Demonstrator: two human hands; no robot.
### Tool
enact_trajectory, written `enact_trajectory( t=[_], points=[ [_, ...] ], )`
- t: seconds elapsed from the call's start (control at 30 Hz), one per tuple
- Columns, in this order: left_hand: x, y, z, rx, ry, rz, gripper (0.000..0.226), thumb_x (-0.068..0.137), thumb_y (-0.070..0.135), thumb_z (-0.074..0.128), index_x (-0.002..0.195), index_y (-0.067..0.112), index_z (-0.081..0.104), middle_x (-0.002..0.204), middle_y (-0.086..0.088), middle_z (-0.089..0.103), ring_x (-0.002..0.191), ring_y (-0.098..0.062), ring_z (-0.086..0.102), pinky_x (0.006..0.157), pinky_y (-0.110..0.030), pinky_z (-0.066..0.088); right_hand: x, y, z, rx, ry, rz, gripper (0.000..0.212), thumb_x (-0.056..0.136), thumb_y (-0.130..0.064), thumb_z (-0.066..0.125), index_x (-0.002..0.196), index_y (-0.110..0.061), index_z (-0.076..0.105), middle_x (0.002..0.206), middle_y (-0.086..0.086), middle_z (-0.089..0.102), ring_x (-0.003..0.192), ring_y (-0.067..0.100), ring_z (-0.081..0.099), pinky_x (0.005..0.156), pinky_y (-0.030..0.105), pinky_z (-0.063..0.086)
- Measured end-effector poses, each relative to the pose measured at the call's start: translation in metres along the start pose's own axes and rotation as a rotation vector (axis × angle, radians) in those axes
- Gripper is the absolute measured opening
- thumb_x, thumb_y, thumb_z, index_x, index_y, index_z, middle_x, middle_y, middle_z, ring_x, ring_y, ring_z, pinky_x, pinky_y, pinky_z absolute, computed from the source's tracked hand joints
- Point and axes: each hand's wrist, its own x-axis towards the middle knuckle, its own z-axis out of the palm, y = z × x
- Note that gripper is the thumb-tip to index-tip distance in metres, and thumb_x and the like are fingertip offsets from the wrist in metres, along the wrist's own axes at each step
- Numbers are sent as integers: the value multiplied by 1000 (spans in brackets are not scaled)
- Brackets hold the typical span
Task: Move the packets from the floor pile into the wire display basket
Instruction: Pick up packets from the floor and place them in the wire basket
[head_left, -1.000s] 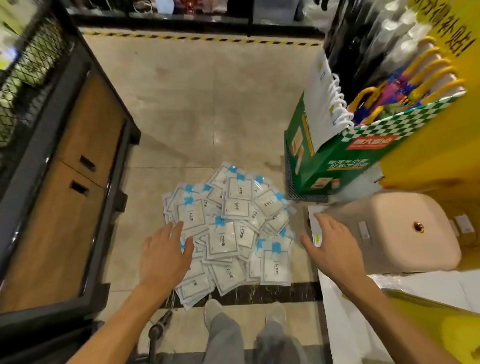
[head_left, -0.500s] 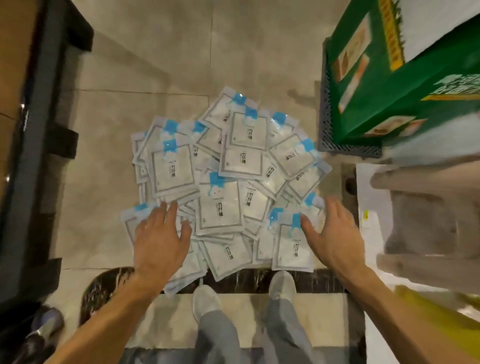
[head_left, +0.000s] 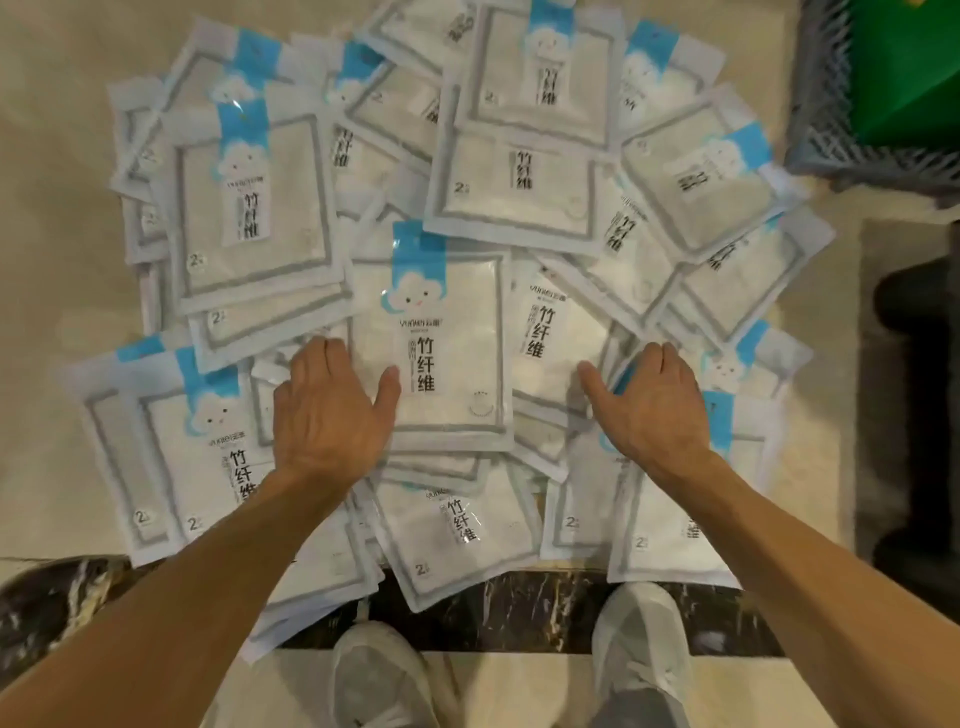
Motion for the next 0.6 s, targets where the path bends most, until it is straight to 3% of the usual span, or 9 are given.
enact_trajectory(
  t=[0.13,0.3,0.47,0.6],
  points=[
    [16,4,29,-94,175,-19,88,95,66,48,154,4,26,157,-15,31,146,-33,26,116,-52,24,19,-21,34,106,-2,157,130,81,-92,34,159,8,6,170,24,4,158,33,2,129,47,0],
    [30,-2,33,-210,248,-67,96,84,73,61,151,10,32,150,-16,34,140,-35,29,114,-51,22,33,-41,49,298,51,289,141,72,-97,43,160,4,-1,170,20,-7,159,29,-11,127,50,-10],
    [43,3,19,-476,201,-190,89,71,59,84,134,10,45,136,-7,43,133,-28,36,116,-42,30,41,-36,53,407,102,257,122,85,-77,58,160,3,6,171,19,-4,159,28,-9,127,46,-11],
    [38,6,11,-634,104,-297,82,68,48,92,127,13,46,127,-3,56,118,-25,55,102,-45,50,35,-22,48,608,190,225,111,85,-53,78,160,3,17,169,18,20,157,30,14,129,45,11]
  ],
)
